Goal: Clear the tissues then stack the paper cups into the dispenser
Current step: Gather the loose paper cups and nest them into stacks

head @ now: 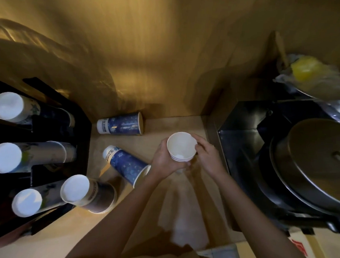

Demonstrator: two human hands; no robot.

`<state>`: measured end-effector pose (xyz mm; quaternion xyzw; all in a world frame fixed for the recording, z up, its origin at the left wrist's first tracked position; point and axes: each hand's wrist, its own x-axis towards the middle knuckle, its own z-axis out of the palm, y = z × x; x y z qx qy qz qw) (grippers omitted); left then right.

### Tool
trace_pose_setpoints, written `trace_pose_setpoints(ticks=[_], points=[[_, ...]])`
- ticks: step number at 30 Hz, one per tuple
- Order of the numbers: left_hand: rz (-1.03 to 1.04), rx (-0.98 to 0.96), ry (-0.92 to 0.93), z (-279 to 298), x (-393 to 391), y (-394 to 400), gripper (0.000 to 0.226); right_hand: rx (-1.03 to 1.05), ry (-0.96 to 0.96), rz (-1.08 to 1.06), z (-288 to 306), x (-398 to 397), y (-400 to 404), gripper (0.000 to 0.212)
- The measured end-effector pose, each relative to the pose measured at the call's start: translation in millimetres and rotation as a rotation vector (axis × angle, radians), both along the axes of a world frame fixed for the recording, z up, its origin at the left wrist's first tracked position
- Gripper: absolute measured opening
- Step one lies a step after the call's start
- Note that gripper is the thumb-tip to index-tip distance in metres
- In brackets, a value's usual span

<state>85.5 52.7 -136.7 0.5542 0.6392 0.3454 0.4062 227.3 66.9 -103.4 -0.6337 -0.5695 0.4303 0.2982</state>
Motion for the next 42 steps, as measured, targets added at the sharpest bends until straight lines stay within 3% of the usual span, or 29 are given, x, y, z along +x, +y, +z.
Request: trace_pose_setpoints(ticks=[3, 8, 16, 22, 26, 30, 35, 38, 42], points=[[-0.029, -0.034, 0.005, -4, 21, -4, 0.094, -0.004, -0.133, -0.046, -1, 21, -11, 0.039], [-0.07, 0.011, 0.015, -11, 43, -8, 0.092, -0.003, -0.158, -0.124, -3, 38, -28, 0.03], [-0.032, -0.006, 0.01, -16, 42, -15, 0.092, 0.054, -0.503, 0.033, -5, 35, -32, 0.037], [-0.05, -0.045, 0.034, -7, 39, -16, 0.093, 0.082, -0.594, 0.067, 0, 36, -23, 0.036], [-0.191, -0.095, 0.238, 6, 26, -20, 0.096, 0.139, -0.651, 0.076, 7, 31, -15, 0.036], [-0.315, -0.077, 0.489, 27, -5, -25, 0.061, 0.186, -0.617, 0.145, 19, 13, -2, 0.031], [-0.214, -0.028, 0.544, 46, -53, -35, 0.03, 0.256, -0.528, 0.284, 26, -23, 20, 0.023], [-0.118, -0.026, 0.571, 48, -76, -40, 0.03, 0.183, -0.316, 0.353, 25, -48, 32, 0.018], [-0.151, -0.057, 0.65, 34, -96, -41, 0.042, -0.091, 0.041, 0.281, 17, -83, 52, 0.015]])
